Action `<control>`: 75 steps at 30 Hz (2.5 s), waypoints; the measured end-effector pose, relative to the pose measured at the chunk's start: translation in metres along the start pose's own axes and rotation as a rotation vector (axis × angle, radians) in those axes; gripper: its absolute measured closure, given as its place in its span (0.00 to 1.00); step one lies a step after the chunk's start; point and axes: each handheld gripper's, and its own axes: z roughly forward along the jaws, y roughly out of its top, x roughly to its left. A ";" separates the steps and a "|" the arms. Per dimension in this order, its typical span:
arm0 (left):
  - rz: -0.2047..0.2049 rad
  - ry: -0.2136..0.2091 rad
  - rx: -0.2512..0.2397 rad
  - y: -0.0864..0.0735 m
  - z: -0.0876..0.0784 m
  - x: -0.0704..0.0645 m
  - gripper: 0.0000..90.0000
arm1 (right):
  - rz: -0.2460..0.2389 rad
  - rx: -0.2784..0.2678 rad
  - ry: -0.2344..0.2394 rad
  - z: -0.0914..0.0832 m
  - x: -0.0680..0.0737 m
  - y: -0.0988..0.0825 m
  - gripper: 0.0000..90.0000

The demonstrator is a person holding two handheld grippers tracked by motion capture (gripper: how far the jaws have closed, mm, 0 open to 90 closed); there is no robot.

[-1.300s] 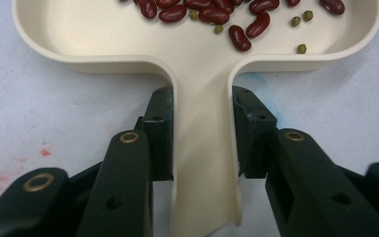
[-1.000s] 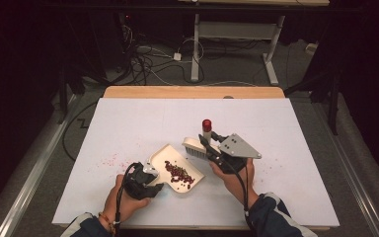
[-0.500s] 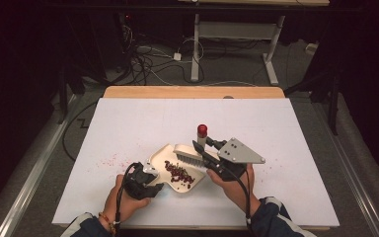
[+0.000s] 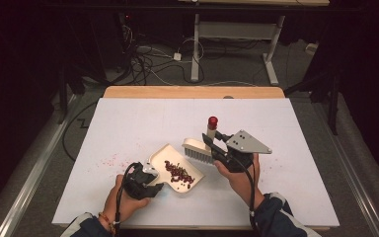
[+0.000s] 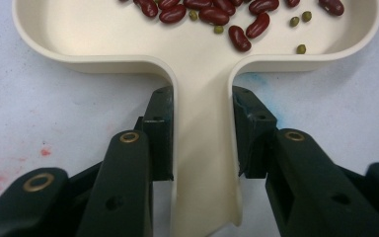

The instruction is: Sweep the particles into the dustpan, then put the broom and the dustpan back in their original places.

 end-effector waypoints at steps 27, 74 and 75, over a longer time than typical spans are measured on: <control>-0.041 0.017 -0.028 -0.003 0.000 0.007 0.71 | -0.050 0.025 0.118 0.017 0.040 0.000 0.78; -0.146 0.043 -0.050 -0.014 -0.015 0.034 0.71 | 0.078 0.079 -0.031 -0.114 -0.085 0.018 0.78; -0.151 0.048 -0.055 -0.014 -0.016 0.035 0.71 | 0.087 0.093 -0.027 -0.117 -0.088 0.017 0.78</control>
